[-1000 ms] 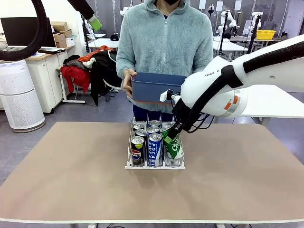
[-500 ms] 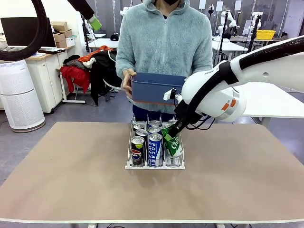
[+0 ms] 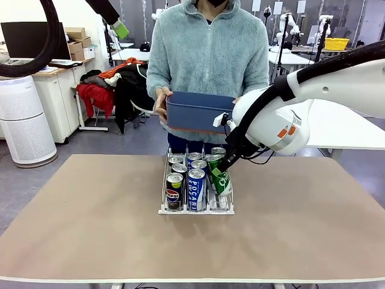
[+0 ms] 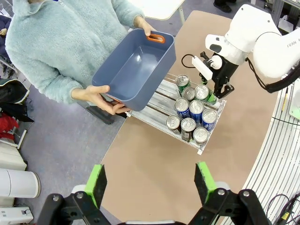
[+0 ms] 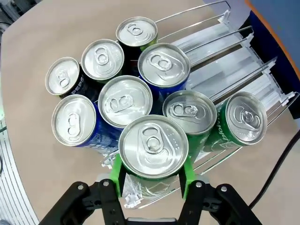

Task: Fill the beverage cans into the dispenser.
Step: Place the picked Sprite in the line of the Automatic Can Dispenser with the same cans.

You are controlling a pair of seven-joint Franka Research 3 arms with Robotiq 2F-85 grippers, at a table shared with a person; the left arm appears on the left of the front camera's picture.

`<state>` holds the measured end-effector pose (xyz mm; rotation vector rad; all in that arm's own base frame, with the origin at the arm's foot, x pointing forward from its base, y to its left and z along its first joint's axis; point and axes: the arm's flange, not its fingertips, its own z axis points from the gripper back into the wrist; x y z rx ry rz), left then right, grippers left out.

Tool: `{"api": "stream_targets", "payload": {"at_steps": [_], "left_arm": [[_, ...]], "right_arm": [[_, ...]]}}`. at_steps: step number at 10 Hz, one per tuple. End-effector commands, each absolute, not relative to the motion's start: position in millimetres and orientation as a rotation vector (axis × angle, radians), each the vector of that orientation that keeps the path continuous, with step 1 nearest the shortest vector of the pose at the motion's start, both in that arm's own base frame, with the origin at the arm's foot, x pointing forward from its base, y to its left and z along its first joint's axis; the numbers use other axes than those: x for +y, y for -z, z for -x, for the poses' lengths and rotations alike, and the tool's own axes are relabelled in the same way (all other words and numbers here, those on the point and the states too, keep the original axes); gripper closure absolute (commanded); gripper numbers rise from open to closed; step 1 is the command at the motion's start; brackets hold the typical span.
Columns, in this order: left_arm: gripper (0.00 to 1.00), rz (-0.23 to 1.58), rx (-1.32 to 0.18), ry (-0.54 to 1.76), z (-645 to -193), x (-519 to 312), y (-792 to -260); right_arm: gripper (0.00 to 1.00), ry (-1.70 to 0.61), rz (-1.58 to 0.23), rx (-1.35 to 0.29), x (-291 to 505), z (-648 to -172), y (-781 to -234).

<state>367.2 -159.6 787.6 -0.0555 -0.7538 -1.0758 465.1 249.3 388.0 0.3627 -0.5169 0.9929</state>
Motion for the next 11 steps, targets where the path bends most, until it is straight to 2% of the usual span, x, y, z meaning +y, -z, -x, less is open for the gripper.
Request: {"api": "stream_targets", "payload": {"at_steps": [1, 4, 9, 10, 11], "left_arm": [[0.0, 0.055, -0.757, 1.076, -367, -159, -787], [0.0, 0.055, -0.757, 1.076, -367, -159, -787], [0.0, 0.055, -0.757, 1.076, -367, -159, -787], [0.0, 0.055, -0.757, 1.076, -367, -159, -787], [0.0, 0.055, -0.757, 1.076, -367, -159, -787]], "right_arm": [[0.42, -1.002, -0.483, -0.539, 232, -468, -379], [0.42, -0.983, -0.552, -0.525, 233, -463, -369], [0.42, -0.986, -0.457, -0.487, 227, -446, -350], [0.26, -0.984, -0.451, -0.488, 226, -443, -351], [0.23, -1.003, -0.442, -0.474, 222, -439, -355]]}}
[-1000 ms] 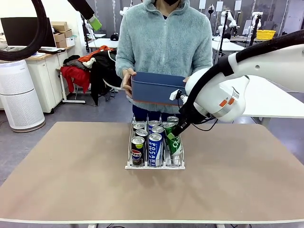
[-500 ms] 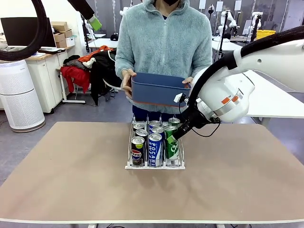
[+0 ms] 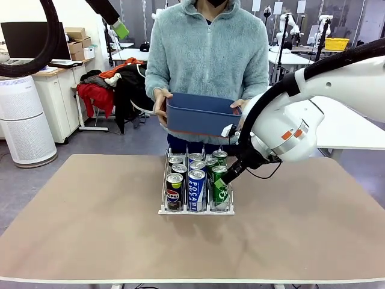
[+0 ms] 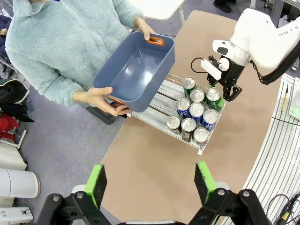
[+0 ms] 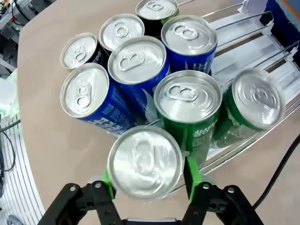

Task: Fill the beverage cans into the dispenser.
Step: Place the picked Sprite in the line of the Automatic Can Dispenser with the same cans.

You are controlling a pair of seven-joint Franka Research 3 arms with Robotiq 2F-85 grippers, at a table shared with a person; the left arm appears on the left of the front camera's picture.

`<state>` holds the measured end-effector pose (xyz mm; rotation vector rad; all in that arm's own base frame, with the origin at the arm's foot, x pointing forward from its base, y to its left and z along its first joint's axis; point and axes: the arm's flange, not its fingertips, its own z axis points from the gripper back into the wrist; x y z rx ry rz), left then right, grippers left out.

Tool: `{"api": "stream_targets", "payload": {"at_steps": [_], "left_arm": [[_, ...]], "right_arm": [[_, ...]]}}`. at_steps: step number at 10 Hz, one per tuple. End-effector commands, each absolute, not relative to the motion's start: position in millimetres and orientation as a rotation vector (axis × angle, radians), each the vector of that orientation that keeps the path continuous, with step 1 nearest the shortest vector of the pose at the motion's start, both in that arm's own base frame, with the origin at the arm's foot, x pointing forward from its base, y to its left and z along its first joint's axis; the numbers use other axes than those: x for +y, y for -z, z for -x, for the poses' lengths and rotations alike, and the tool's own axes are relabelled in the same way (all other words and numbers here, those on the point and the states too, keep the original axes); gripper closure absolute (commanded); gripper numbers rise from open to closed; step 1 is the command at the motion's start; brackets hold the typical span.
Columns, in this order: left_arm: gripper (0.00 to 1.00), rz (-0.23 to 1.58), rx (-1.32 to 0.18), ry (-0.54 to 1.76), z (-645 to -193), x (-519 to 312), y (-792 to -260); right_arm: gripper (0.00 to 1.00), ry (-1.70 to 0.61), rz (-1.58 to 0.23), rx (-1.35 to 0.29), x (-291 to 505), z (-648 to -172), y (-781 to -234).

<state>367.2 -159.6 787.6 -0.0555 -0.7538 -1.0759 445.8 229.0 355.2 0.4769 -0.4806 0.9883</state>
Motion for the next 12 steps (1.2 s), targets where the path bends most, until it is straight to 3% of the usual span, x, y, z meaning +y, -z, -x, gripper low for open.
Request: {"api": "stream_targets", "payload": {"at_steps": [1, 3, 12], "left_arm": [[0.0, 0.055, -0.757, 1.076, -367, -159, -787], [0.0, 0.055, -0.757, 1.076, -367, -159, -787], [0.0, 0.055, -0.757, 1.076, -367, -159, -787]], "right_arm": [[0.08, -1.012, -0.425, -0.478, 219, -434, -360], [0.0, -1.039, -0.394, -0.485, 219, -421, -370], [0.0, -1.016, -0.431, -0.353, 211, -401, -453]]}}
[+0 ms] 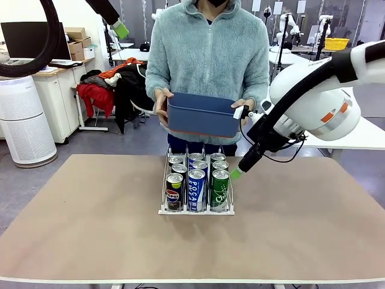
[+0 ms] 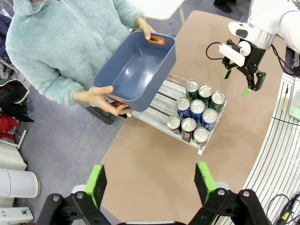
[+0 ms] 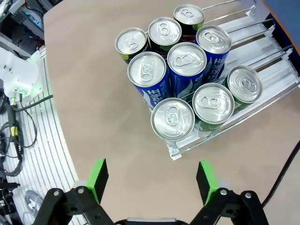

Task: Fill the beverage cans into the dispenser.
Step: Place the picked Sprite in the line of the Automatic Can Dispenser with the same cans.

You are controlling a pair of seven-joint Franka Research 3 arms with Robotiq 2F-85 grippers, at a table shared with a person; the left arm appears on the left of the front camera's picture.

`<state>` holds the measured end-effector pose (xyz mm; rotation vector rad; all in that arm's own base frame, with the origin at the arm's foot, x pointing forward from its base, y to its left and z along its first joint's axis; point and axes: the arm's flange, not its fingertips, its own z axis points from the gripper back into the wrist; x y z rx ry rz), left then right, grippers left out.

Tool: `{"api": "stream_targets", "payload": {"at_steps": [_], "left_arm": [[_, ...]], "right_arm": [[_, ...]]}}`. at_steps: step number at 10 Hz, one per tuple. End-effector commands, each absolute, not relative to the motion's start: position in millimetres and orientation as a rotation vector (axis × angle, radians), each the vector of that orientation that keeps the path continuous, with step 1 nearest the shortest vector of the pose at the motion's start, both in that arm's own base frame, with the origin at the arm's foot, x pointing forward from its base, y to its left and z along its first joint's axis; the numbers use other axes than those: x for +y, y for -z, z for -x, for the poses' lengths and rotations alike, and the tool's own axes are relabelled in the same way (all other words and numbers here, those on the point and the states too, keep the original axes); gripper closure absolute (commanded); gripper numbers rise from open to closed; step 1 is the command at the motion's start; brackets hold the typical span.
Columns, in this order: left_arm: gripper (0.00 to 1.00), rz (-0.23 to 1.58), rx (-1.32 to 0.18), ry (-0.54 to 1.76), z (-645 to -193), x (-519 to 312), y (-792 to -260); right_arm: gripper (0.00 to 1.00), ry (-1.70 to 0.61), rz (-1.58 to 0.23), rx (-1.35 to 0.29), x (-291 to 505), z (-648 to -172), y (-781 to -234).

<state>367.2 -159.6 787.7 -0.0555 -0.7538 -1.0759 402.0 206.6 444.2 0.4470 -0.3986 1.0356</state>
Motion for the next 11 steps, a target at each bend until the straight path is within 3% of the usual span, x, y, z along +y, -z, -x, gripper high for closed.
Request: {"api": "stream_targets", "payload": {"at_steps": [1, 9, 11], "left_arm": [[0.0, 0.055, -0.757, 1.076, -367, -159, -787], [0.0, 0.055, -0.757, 1.076, -367, -159, -787], [0.0, 0.055, -0.757, 1.076, -367, -159, -787]], "right_arm": [[0.0, -1.05, -0.45, -0.417, 207, -404, -437], [0.0, -1.05, -0.45, -0.417, 207, -404, -437], [0.0, -1.094, -0.441, -0.41, 208, -399, -460]]}}
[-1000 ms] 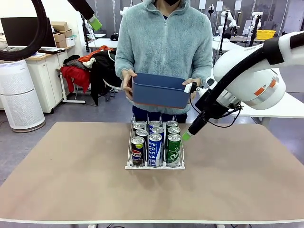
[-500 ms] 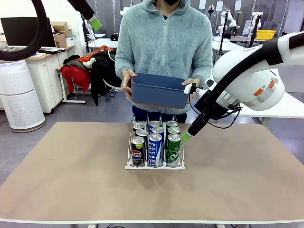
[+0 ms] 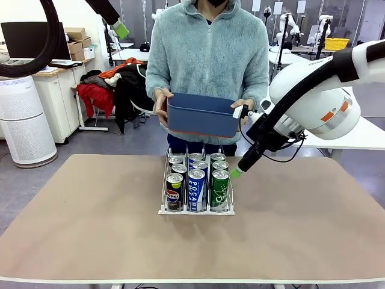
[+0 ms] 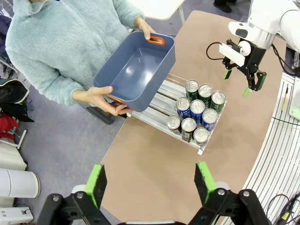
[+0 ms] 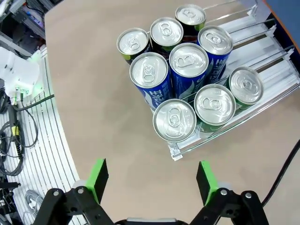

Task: Fill the beverage cans into the dispenser.
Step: Place the picked Sprite in the line of the Automatic Can Dispenser with the same cans.

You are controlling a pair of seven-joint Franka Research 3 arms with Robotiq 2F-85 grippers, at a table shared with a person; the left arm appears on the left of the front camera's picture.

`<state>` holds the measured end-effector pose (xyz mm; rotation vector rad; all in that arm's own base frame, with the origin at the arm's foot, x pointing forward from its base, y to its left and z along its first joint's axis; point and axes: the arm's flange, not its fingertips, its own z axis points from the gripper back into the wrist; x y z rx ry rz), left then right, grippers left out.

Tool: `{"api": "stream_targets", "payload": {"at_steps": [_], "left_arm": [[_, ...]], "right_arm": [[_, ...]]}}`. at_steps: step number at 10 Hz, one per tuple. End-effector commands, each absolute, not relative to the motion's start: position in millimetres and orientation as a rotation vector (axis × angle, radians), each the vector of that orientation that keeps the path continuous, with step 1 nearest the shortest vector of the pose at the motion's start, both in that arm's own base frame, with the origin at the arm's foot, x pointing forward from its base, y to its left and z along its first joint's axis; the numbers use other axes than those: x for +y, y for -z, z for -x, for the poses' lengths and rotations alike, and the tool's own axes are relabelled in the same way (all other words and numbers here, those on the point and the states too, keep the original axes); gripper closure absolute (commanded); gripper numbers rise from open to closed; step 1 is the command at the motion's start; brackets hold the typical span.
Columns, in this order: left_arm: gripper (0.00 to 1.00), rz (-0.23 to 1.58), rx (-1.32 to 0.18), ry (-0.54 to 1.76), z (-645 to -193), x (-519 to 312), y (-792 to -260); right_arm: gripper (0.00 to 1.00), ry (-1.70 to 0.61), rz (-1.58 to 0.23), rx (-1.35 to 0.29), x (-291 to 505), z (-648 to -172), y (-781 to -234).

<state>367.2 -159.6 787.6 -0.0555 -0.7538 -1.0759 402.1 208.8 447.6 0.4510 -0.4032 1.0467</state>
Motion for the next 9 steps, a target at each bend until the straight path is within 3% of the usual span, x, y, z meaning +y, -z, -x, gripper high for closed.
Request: {"api": "stream_targets", "payload": {"at_steps": [1, 5, 9], "left_arm": [[0.0, 0.055, -0.757, 1.076, -367, -159, -787], [0.0, 0.055, -0.757, 1.076, -367, -159, -787], [0.0, 0.055, -0.757, 1.076, -367, -159, -787]], "right_arm": [[0.0, -1.223, -0.474, -0.378, 198, -393, -491], [0.0, -1.326, -0.515, -0.361, 167, -391, -617], [0.0, -1.247, -0.438, -0.444, 159, -395, -739]]}}
